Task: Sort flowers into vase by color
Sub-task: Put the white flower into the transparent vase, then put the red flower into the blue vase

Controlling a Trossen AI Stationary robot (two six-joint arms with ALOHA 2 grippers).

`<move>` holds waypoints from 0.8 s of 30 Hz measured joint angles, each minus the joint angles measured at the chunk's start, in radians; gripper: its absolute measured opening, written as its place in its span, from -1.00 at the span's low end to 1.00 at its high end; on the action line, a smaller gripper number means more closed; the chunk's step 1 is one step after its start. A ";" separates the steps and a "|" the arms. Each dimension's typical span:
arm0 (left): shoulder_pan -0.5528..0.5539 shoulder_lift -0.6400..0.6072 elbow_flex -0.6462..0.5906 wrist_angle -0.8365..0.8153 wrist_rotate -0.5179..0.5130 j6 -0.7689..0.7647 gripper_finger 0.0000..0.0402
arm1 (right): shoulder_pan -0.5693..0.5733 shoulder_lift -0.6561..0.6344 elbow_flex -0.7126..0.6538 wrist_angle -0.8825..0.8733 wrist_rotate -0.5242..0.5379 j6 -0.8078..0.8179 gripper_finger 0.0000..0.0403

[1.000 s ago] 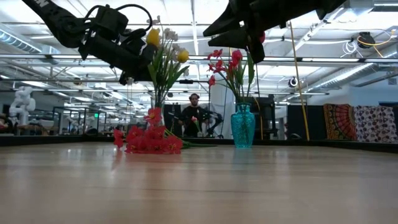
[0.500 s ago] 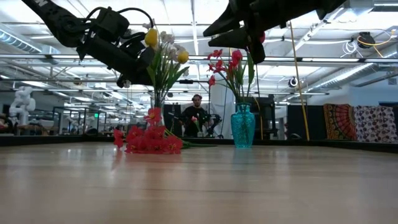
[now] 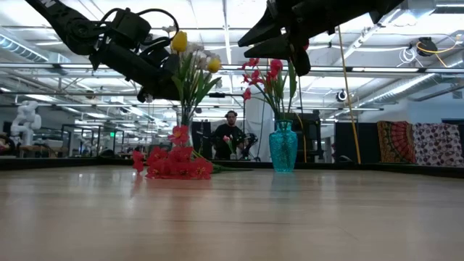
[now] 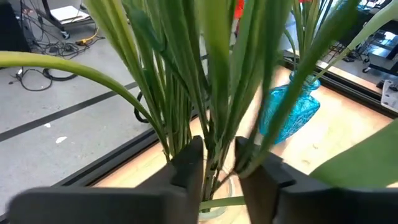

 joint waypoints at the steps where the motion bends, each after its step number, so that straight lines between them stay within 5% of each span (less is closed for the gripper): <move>1: 0.000 0.000 0.000 0.000 -0.001 0.000 -0.47 | 0.000 0.000 0.000 0.000 0.000 -0.001 -0.46; 11: 0.000 -0.035 0.001 -0.027 -0.009 0.003 -0.31 | 0.000 0.000 0.000 -0.018 -0.003 -0.001 -0.46; 24: -0.001 -0.296 0.002 -0.389 0.004 -0.035 -0.31 | -0.006 0.000 0.000 -0.020 -0.001 -0.001 -0.46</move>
